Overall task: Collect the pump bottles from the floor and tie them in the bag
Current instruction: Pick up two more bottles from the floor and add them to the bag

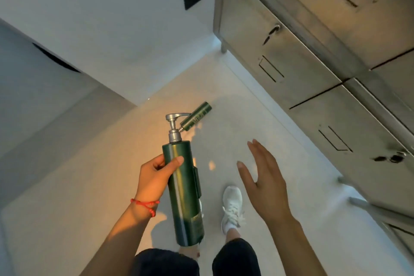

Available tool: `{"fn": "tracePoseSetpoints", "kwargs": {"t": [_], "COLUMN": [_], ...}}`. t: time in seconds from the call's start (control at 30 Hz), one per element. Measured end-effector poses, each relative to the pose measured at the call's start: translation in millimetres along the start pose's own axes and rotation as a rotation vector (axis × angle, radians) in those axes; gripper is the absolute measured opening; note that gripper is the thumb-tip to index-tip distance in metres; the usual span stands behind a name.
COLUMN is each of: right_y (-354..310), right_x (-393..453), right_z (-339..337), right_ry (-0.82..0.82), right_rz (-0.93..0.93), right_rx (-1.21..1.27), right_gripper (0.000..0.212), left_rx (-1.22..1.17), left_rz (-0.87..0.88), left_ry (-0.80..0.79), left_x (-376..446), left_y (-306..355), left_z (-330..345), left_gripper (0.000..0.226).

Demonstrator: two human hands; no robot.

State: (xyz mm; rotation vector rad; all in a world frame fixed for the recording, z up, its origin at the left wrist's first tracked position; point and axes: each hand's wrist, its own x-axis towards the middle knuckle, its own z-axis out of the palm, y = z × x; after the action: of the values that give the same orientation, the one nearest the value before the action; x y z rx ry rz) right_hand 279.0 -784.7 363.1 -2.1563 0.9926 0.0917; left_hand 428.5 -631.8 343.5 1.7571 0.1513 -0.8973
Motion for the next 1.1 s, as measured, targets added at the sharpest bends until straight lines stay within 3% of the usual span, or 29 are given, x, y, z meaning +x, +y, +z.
{"fn": "tracePoseSetpoints", "kwargs": {"t": [0.33, 0.6, 0.73, 0.9, 1.0, 1.1], "right_y": [-13, 7, 32, 81, 111, 135], "right_x": [167, 274, 321, 380, 407, 421], "right_z": [93, 203, 272, 367, 405, 424], "right_ry": [-0.315, -0.587, -0.650, -0.716, -0.810, -0.804], "right_rz": [-0.268, -0.423, -0.487, -0.559, -0.584, -0.677], "right_rx": [-0.129, -0.372, -0.477, -0.665, -0.824, -0.863], "right_gripper": [0.052, 0.053, 0.051, 0.056, 0.067, 0.068], "left_rx": [-0.178, -0.375, -0.378, -0.284, -0.245, -0.250], "left_rz": [-0.105, -0.178, -0.225, -0.242, -0.207, -0.216], "left_ry": [0.291, 0.455, 0.523, 0.526, 0.479, 0.451], "left_x": [94, 175, 226, 288, 308, 314], "left_y": [-46, -119, -182, -268, -307, -337], "left_z": [-55, -55, -56, -52, -48, -47], "left_gripper": [0.004, 0.024, 0.006, 0.021, 0.015, 0.009]}}
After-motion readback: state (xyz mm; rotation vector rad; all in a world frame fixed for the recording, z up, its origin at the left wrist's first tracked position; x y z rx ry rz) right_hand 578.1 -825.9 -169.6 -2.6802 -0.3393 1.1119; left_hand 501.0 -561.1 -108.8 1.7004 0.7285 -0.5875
